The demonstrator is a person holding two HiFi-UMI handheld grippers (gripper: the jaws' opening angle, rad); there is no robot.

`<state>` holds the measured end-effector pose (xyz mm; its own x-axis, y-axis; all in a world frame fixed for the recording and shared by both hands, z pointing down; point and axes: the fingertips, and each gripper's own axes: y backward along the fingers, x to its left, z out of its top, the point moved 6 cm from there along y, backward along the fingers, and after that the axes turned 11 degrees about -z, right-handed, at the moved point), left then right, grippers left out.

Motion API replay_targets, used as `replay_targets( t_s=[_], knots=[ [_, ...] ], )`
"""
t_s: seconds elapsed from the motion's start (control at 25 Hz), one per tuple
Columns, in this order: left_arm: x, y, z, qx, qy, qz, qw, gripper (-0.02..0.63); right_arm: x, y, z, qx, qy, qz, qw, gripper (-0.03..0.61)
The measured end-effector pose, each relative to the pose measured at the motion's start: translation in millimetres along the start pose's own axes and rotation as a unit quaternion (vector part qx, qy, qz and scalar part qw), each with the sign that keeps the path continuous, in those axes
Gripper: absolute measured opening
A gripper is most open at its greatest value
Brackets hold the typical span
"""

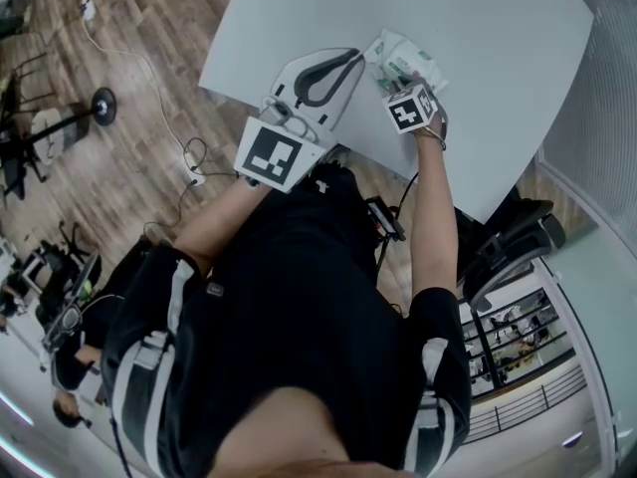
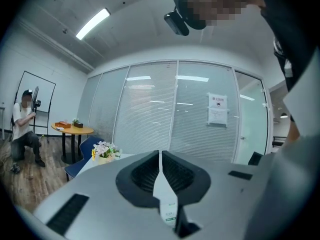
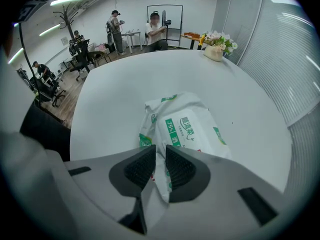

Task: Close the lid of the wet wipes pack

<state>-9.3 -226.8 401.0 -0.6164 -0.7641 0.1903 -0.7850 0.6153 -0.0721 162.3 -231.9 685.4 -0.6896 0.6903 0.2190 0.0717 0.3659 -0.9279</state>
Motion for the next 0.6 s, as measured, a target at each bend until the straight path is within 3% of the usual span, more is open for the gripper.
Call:
replay_targets(
  t_s=[0.12,0.36,0.6],
  knots=[
    [-3.0,1.0,2.7,0.003,-0.035,0.004,0.9994,0.038,0.0,-0.3,1.7,0.002,0.005,0.001,1.000,0.082],
    [-1.7,3.3,1.2,-0.004,-0.005,0.002,1.0000,0.038,5.0,1.2,-4.5,-0.020,0.045,-0.012,0.999,0.093],
    [3.0,4.7,5.0,-0.007,0.003,0.003,1.0000,0.038,3.4,15.1,4.1,-0.034,0.035,-0.012,0.999,0.130]
  ],
)
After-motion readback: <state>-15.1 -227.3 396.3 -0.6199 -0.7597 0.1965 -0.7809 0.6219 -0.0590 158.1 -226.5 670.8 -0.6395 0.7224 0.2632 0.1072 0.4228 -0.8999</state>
